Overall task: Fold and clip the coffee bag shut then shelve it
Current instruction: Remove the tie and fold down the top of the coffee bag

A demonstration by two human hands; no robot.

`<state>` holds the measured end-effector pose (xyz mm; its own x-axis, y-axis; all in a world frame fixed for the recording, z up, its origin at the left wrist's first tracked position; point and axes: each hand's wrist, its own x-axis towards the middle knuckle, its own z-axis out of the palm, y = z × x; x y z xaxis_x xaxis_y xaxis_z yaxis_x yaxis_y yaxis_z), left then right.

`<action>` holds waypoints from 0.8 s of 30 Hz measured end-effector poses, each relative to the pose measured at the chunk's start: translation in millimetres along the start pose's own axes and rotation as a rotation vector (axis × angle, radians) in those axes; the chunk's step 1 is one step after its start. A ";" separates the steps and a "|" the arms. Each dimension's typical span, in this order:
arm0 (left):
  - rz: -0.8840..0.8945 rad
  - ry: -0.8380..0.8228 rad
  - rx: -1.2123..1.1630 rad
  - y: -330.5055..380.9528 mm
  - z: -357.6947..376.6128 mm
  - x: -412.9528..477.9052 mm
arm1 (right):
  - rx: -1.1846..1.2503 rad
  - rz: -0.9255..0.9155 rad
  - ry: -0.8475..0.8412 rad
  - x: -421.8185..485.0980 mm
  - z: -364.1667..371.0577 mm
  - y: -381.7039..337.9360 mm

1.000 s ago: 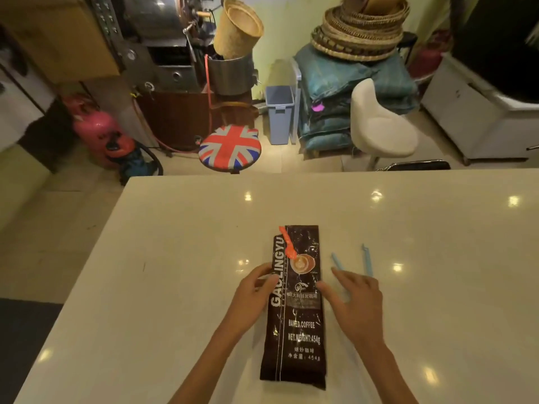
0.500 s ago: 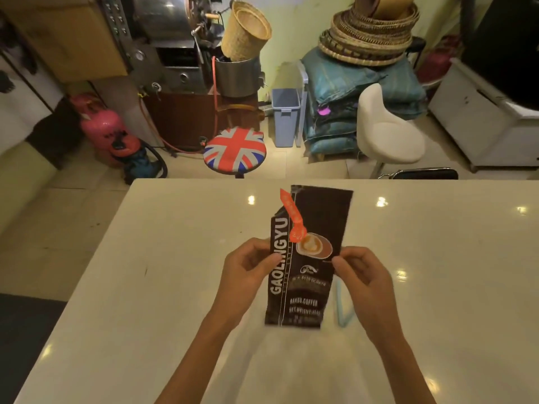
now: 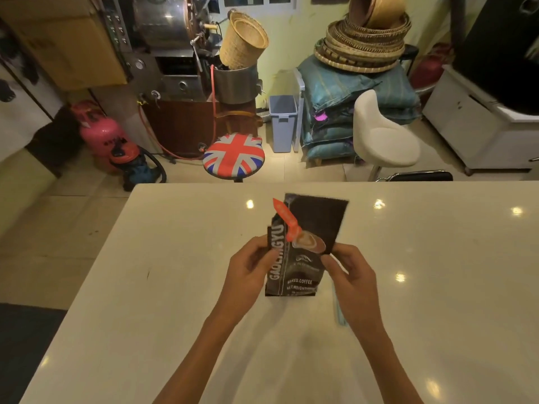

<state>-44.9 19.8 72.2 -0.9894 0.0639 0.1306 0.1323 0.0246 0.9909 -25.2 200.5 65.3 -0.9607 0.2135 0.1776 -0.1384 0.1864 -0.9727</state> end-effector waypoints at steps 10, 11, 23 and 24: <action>0.028 0.055 0.025 -5.7 -4.0 -6.4 | 0.070 -0.006 0.023 -1.2 0.7 11.5; 0.036 0.060 0.026 -5.8 -5.2 -6.9 | 0.067 -0.016 0.020 -2.0 -0.3 12.6; -0.055 0.066 0.078 -22.0 -7.3 24.8 | -0.031 0.049 -0.058 25.3 8.5 39.6; -0.066 0.075 0.089 -21.8 -8.0 33.1 | -0.028 0.057 -0.042 31.4 10.2 40.8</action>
<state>-81.0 13.4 55.1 -0.9974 -0.0152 0.0701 0.0679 0.1149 0.9910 -63.4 205.0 29.7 -0.9761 0.1846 0.1147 -0.0766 0.2016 -0.9765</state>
